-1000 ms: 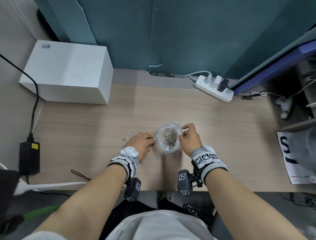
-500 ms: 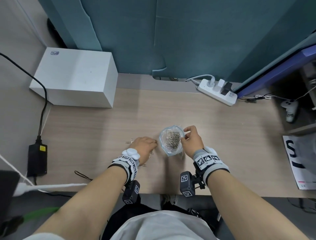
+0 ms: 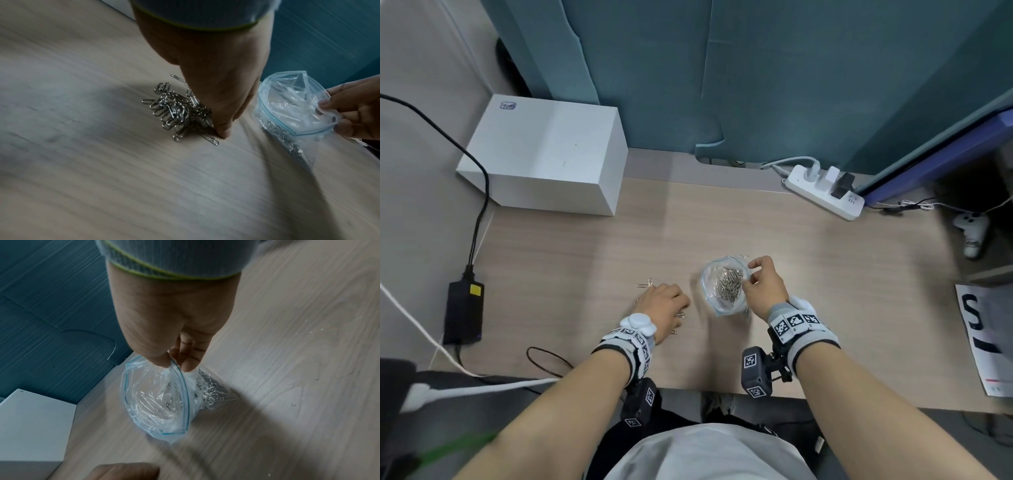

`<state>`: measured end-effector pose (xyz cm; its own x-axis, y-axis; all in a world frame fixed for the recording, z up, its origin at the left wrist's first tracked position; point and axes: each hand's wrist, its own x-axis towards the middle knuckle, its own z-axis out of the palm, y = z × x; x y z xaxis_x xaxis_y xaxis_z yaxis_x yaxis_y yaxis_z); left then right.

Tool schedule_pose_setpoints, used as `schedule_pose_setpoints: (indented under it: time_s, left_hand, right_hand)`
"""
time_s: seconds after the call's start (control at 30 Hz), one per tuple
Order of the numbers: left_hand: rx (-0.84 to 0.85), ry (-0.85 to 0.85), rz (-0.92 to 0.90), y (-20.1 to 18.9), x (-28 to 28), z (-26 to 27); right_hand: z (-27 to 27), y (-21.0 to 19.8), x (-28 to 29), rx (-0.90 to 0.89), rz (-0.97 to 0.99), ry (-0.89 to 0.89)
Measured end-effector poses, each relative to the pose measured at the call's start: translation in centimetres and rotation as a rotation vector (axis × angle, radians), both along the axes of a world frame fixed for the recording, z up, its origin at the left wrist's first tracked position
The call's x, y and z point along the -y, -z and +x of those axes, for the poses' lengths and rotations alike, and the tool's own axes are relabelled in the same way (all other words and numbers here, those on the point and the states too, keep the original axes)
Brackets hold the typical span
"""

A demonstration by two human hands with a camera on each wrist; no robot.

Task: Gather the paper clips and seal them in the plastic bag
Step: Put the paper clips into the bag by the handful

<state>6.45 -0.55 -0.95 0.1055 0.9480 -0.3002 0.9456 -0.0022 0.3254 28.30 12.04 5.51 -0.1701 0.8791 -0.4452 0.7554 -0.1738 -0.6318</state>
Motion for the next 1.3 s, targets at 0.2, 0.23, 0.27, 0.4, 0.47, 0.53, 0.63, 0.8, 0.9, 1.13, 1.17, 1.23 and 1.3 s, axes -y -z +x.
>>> schedule_pose_setpoints:
  time_s: [0.2,0.23,0.27,0.4,0.47,0.53,0.63,0.8,0.9,1.13,1.17,1.23,1.3]
  left_hand:
    - [-0.072,-0.133,0.065,-0.7,0.9,-1.8]
    - [-0.085,-0.185,0.045,-1.2,1.1,-2.1]
    - [-0.094,-0.242,0.01,-1.8,1.3,-2.4]
    - [-0.024,-0.383,-0.177,-2.7,2.7,-3.1]
    - [0.028,-0.371,-0.222,-2.0,3.0,-3.4]
    - [0.101,-0.369,-0.216,-1.0,2.9,-3.3]
    - [0.168,-0.382,-0.165,-0.2,2.2,-2.8]
    - [0.125,-0.323,-0.143,0.3,1.1,-2.2]
    - [0.144,-0.364,-0.146,0.5,0.6,-2.3]
    - [0.343,-0.44,-0.033,-1.9,-1.8,-0.6]
    - [0.377,-0.436,0.003,-2.5,-2.5,0.1]
    - [0.454,-0.423,0.062,-3.8,-4.0,1.7]
    - [0.532,-0.396,0.091,-4.9,-5.4,3.2]
  right_hand:
    - [-0.2,0.1,0.0,-0.008,0.001,-0.003]
    - [-0.4,0.1,0.0,-0.013,0.0,0.0]
    - [-0.5,0.2,0.0,-0.013,0.001,0.001]
    - [-0.8,0.4,0.0,-0.011,-0.007,0.002]
    - [-0.9,0.4,0.1,-0.02,-0.014,0.008]
    - [-0.9,0.4,0.2,-0.023,-0.015,0.008]
    - [-0.9,0.4,0.3,-0.031,-0.013,0.008]
    - [-0.9,0.4,0.4,-0.031,-0.02,0.02]
    - [-0.9,0.3,0.4,-0.028,-0.014,0.014]
    - [-1.2,0.4,0.3,-0.033,-0.017,0.011]
    - [-1.2,0.5,0.4,-0.033,-0.018,0.014]
    - [-1.3,0.6,0.5,-0.033,-0.019,0.023]
    - [-1.4,0.6,0.6,-0.035,-0.014,0.027]
